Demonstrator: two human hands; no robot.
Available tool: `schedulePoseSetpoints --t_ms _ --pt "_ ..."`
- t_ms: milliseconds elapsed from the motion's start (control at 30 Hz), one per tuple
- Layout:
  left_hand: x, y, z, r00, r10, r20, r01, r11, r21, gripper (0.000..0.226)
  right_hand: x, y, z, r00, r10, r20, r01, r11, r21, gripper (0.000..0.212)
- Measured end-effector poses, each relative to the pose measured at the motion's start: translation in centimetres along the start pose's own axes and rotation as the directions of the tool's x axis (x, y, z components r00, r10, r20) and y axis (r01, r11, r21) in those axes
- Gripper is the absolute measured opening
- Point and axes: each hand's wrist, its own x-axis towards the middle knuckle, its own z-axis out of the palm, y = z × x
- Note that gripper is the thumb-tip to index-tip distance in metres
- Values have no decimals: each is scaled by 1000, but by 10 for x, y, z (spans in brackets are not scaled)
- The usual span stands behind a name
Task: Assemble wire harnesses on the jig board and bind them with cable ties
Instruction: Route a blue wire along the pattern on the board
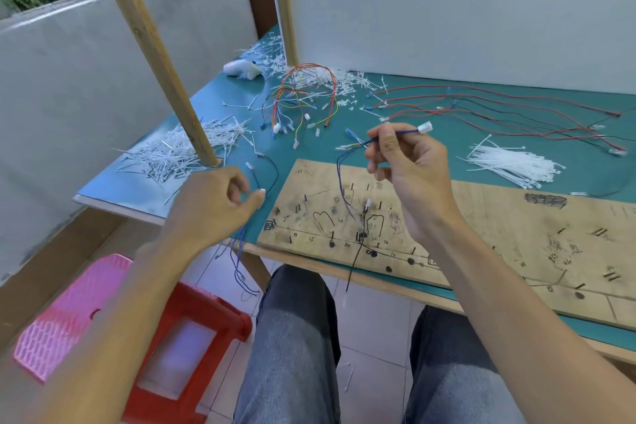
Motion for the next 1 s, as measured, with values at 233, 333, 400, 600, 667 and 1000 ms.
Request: schedulePoseSetpoints --t_ms 233,333,400,600,667,1000 --pt "-9 -10 21 973 -118 196 69 968 242 18 -14 6 -4 999 40 14 -39 999 -23 23" --pt "-7 -12 26 975 -108 193 47 954 296 14 -19 6 -7 999 39 20 -39 999 -21 23" --pt "-5 -13 29 981 -85 174 28 951 307 10 -22 7 -11 999 42 16 -41 999 -25 23" --pt "-4 -10 28 994 -22 104 -29 885 465 9 -31 13 -24 998 57 -15 -58 998 -32 24" --pt "-2 -6 27 995 -67 78 29 912 410 11 -34 15 -27 997 68 -31 -69 997 -22 25" --pt "37 1 -11 978 -209 -25 200 959 -203 13 -45 25 -34 995 72 -69 -73 997 -11 24"
